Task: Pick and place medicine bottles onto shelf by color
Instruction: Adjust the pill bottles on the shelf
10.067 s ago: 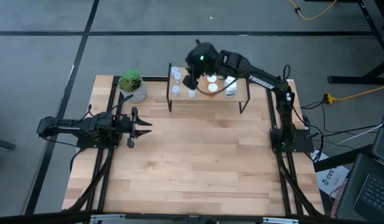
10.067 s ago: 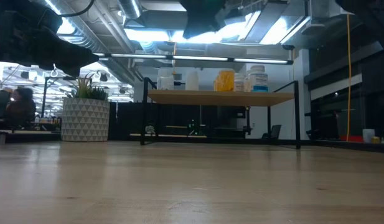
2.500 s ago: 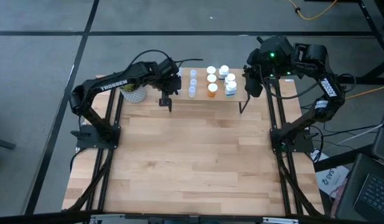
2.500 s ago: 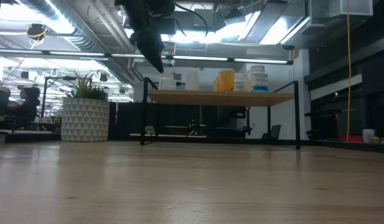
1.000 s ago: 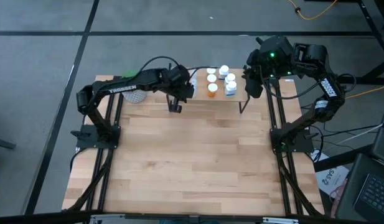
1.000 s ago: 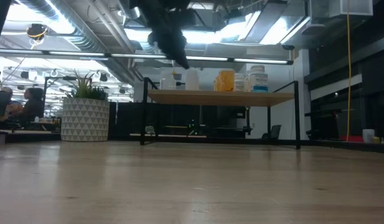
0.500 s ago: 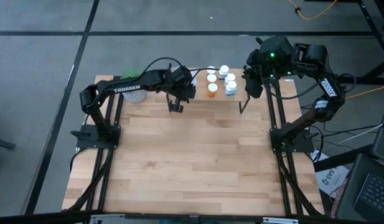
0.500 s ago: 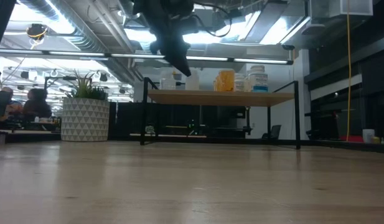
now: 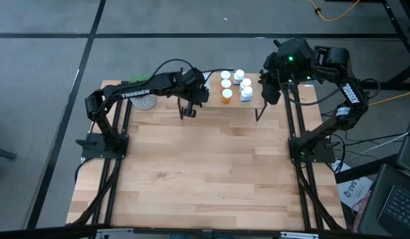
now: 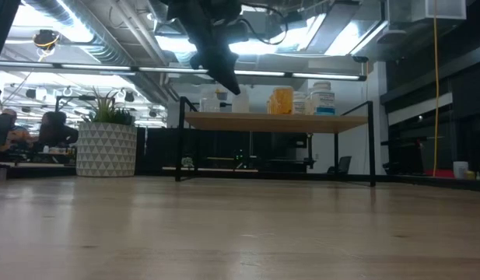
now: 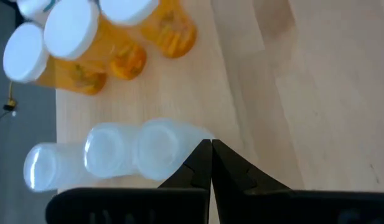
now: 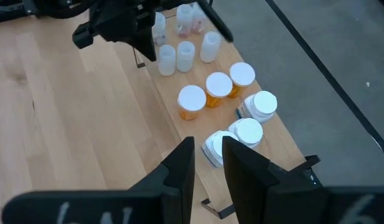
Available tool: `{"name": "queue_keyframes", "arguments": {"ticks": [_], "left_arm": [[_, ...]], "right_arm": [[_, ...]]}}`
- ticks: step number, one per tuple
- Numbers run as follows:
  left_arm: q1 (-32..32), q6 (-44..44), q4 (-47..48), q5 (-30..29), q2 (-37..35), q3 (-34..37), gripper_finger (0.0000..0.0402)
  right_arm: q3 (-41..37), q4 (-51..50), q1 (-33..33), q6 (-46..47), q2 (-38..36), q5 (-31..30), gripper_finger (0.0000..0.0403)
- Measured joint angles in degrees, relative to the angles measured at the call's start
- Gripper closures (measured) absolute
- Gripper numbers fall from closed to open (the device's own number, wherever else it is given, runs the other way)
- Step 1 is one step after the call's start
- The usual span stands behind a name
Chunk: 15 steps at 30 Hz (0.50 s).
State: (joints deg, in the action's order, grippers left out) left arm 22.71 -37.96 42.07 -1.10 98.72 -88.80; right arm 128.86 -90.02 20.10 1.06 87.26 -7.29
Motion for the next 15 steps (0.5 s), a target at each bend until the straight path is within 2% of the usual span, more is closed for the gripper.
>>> {"name": "queue_keyframes", "arguments": {"ticks": [8,15], "left_arm": [[-0.41,-0.08,-1.47,-0.03,0.0,0.0,0.0401],[-1.21,0.29,6.79,-4.27,-0.53,0.0,0.0401]], "right_arm": [[0.0,0.0,-0.02,-0.02,0.0,0.0,0.0318],[0.0,0.0,-0.02,-0.09,0.0,0.0,0.0318]]}}
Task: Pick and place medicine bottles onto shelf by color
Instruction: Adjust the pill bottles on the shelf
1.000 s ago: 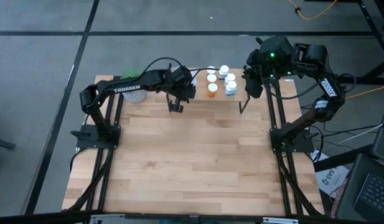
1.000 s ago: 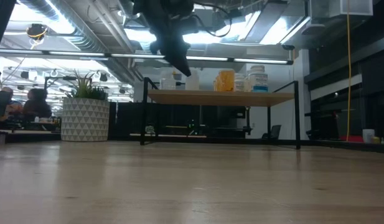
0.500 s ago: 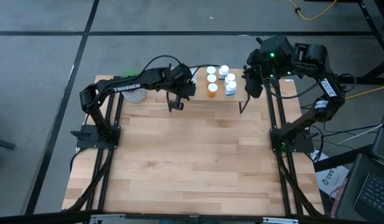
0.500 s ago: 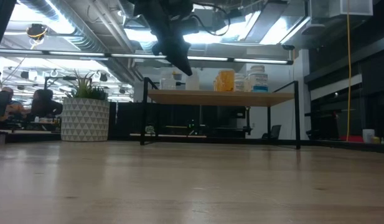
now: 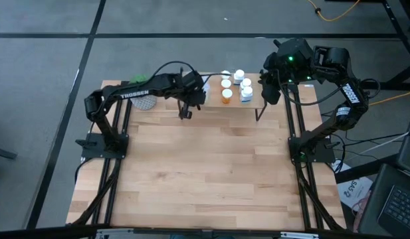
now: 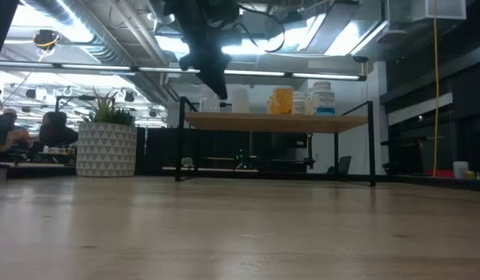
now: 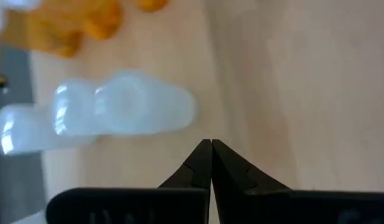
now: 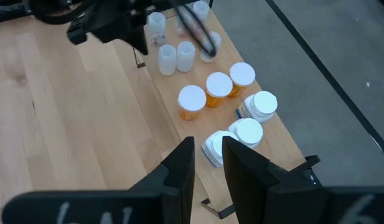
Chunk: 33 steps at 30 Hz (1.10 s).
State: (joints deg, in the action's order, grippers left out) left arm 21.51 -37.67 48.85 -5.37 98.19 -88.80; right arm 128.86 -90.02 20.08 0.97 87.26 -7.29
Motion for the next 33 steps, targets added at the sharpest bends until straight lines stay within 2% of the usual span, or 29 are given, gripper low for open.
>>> {"name": "queue_keyframes", "arguments": {"ticks": [12,21,33], "left_arm": [[2.62,-0.44,-3.27,-1.6,0.0,-0.02,0.0401],[2.59,-0.55,-5.7,0.35,0.0,-0.02,0.0401],[2.57,-0.46,-5.67,-0.54,0.0,-0.02,0.0401]], "right_arm": [[0.0,0.0,0.0,0.26,0.0,0.0,0.0318],[0.0,0.02,0.0,0.26,0.0,0.0,0.0318],[0.0,0.0,-0.02,0.26,0.0,0.0,0.0318]]}}
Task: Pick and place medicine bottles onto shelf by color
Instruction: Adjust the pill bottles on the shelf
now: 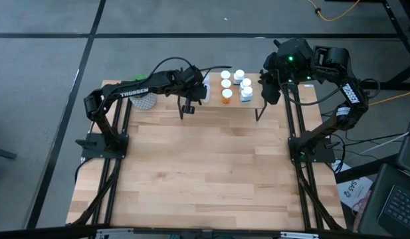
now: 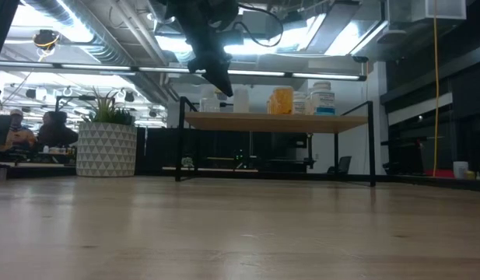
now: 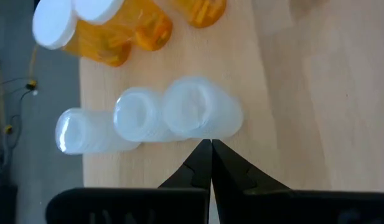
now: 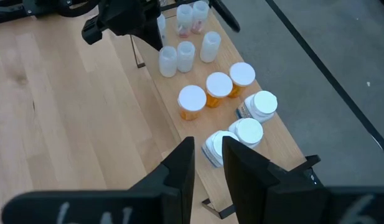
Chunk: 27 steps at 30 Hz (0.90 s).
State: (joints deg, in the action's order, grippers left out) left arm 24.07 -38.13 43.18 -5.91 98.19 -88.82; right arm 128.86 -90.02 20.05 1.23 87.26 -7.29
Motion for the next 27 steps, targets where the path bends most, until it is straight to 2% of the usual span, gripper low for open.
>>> {"name": "queue_keyframes", "arguments": {"ticks": [6,9,11,13,16,18,21,24,27], "left_arm": [[-0.85,0.07,0.78,-5.42,-0.79,-0.01,0.0401],[-1.61,0.71,3.76,-5.85,-2.34,-1.9,0.0401],[-1.84,2.64,9.09,-5.49,-2.95,-4.01,0.0402],[-1.86,5.0,14.58,-3.91,-3.81,-6.39,0.0402],[0.02,7.92,25.03,2.29,-7.59,-7.58,0.0402],[1.87,10.65,29.8,6.42,-11.1,-6.76,0.0402],[4.23,14.37,32.83,10.59,-18.58,-2.55,0.0402],[4.83,17.08,29.13,13.23,-28.54,4.59,0.0402],[4.28,19.83,20.17,14.51,-39.12,14.53,0.0402]], "right_arm": [[0.0,0.0,0.0,-0.04,0.0,0.01,0.0318],[0.0,0.0,0.0,-0.83,-0.02,0.0,0.0318],[0.01,0.01,0.0,-2.56,-0.02,0.79,0.0318],[-0.17,0.11,0.02,-5.05,-0.54,5.33,0.0318],[-4.03,0.22,0.0,-11.66,-4.62,18.13,0.0318],[-9.29,0.22,-0.06,-12.65,-9.67,22.53,0.0318],[-21.01,4.45,-0.01,-8.51,-19.49,20.62,0.0318],[-36.11,15.27,0.02,-2.34,-30.64,19.0,0.0318],[-51.88,29.67,-0.02,4.79,-41.78,19.26,0.0318]]}}
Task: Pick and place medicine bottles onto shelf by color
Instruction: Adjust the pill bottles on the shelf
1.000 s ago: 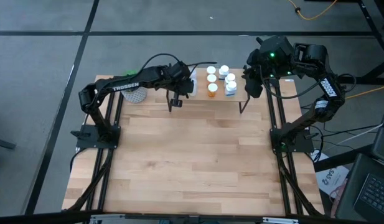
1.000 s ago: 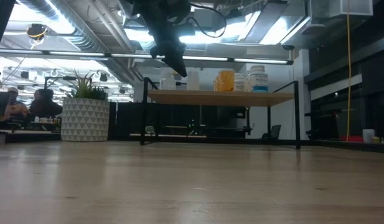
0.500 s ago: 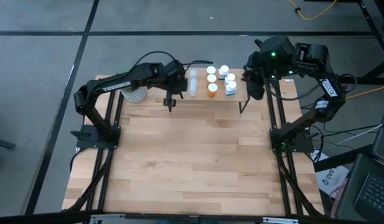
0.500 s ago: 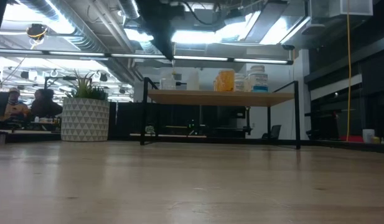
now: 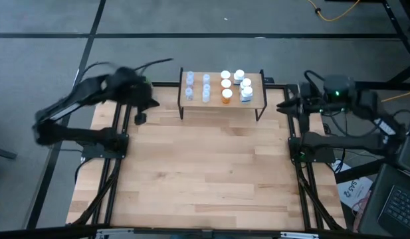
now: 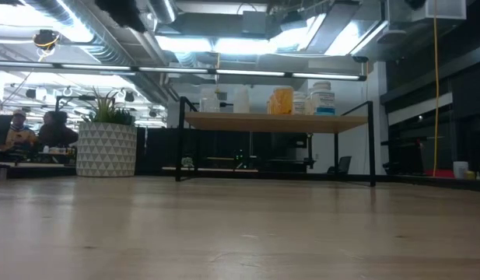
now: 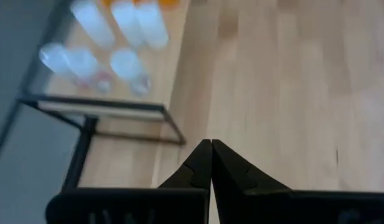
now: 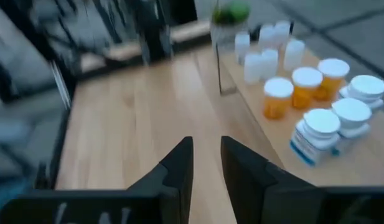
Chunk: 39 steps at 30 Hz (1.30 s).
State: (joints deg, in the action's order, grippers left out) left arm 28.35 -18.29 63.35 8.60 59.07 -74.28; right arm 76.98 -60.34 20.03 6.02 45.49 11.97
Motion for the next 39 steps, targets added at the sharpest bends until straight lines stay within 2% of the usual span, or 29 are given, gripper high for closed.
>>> {"name": "queue_keyframes", "arguments": {"ticks": [3,6,9,13,17,22,25,30,34,39], "left_arm": [[-1.63,2.69,-9.76,-0.48,-10.03,8.81,0.0402],[-2.39,6.13,-19.36,-3.55,-17.37,14.24,0.0402],[-2.48,7.53,-22.06,-5.04,-22.02,16.23,0.0401],[-2.53,6.49,-25.41,-1.36,-27.9,21.17,0.0401],[-2.54,7.7,-39.42,2.46,-34.07,32.81,0.0401],[-2.53,12.25,-50.8,2.77,-39.31,45.92,0.0401],[-2.53,15.23,-53.69,2.68,-41.26,50.21,0.0402],[-2.5,15.38,-56.04,2.66,-44.04,54.95,0.0401],[-2.5,15.21,-59.96,2.68,-46.26,60.21,0.0401],[-2.5,15.66,-65.91,3.74,-48.54,66.86,0.0401]], "right_arm": [[-13.01,13.49,0.02,3.07,-8.22,0.02,0.0318],[-19.95,24.34,0.0,2.26,-11.45,-1.24,0.0318],[-20.64,25.99,0.02,0.72,-10.52,-4.47,0.0318],[-17.29,24.68,0.29,-1.96,-4.27,-7.93,0.0318],[-9.03,22.99,2.67,-6.63,4.43,-11.11,0.0318],[8.26,13.23,9.19,-13.5,18.7,-11.39,0.0322],[19.11,5.77,13.69,-17.94,27.93,-9.96,0.0333],[33.56,-3.35,20.43,-22.81,42.71,-4.87,0.0355],[42.14,-6.37,24.16,-25.96,52.51,0.21,0.0367],[50.24,-8.92,26.13,-31.27,61.66,1.12,0.0382]]}}
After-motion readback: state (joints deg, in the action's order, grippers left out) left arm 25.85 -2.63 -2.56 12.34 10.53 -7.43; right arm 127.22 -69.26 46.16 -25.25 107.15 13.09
